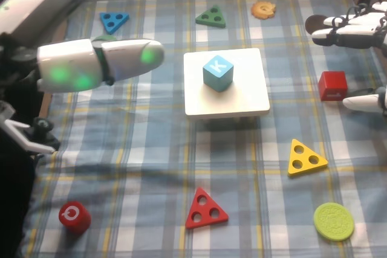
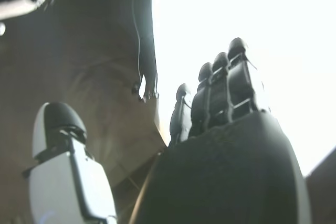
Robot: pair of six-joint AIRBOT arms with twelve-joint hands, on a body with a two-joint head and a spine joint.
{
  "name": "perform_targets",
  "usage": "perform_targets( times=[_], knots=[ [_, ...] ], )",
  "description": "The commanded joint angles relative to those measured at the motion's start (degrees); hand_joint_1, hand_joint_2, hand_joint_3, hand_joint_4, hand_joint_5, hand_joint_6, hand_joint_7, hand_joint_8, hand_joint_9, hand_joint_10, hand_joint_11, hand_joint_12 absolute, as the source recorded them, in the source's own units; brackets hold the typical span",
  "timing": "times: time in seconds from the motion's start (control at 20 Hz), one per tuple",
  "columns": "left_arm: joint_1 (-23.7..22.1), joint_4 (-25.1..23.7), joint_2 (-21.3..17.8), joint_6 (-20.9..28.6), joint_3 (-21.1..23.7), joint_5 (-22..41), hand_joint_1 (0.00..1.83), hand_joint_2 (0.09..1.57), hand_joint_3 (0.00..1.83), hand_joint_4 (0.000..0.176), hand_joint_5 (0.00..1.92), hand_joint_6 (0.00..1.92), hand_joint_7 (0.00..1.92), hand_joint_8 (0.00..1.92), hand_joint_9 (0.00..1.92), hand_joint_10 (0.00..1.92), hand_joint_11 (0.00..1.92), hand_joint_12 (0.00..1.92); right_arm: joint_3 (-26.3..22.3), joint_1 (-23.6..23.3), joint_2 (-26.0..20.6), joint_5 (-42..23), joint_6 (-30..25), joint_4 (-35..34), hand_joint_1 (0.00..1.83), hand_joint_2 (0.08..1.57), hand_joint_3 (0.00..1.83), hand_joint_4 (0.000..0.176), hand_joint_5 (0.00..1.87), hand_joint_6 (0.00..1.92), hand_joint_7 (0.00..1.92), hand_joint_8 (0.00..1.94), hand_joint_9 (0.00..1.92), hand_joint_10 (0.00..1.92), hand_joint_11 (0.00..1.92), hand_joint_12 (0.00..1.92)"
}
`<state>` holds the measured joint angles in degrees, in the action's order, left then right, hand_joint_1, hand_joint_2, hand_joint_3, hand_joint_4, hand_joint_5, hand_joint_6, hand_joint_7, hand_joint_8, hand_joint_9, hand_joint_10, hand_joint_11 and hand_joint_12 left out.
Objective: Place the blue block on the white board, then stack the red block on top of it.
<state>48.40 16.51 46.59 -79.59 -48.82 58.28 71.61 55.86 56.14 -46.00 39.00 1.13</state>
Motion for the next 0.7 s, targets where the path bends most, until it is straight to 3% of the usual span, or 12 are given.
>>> perform_targets(
  times=[0.0,0.15,0.35,0.65],
  knots=[
    [0.11,-0.54,-0.34,0.51,0.36,8.82,0.77,0.82,0.00,0.173,0.13,0.02,0.11,0.01,0.08,0.01,0.09,0.05,0.17,-1.02,0.47,-5.16,-0.29,-0.50,0.86,1.02,0.00,0.025,0.38,0.00,0.27,0.00,0.30,0.00,0.00,0.85],
    [1.94,0.57,-1.02,0.56,1.09,10.52,0.77,0.82,0.00,0.176,0.11,0.01,0.12,0.01,0.09,0.01,0.11,0.06,1.04,-2.19,1.51,-3.44,0.40,-0.24,0.87,1.02,0.00,0.026,0.41,0.01,0.29,0.00,0.31,0.01,0.00,0.86],
    [3.34,1.09,-1.29,1.78,1.34,11.20,0.77,0.82,0.00,0.176,0.13,0.01,0.14,0.01,0.11,0.01,0.12,0.08,2.38,-4.36,2.95,-0.10,2.25,0.18,0.90,1.02,0.00,0.013,0.47,0.01,0.32,0.01,0.35,0.01,0.01,0.90],
    [5.03,2.30,-1.42,3.07,1.43,12.32,0.75,0.83,0.00,0.176,0.13,0.00,0.15,0.01,0.11,0.00,0.10,0.09,3.66,-5.10,4.28,1.90,2.46,0.40,0.98,1.03,0.00,0.000,0.70,0.02,0.41,0.01,0.41,0.01,0.06,0.87]
  ],
)
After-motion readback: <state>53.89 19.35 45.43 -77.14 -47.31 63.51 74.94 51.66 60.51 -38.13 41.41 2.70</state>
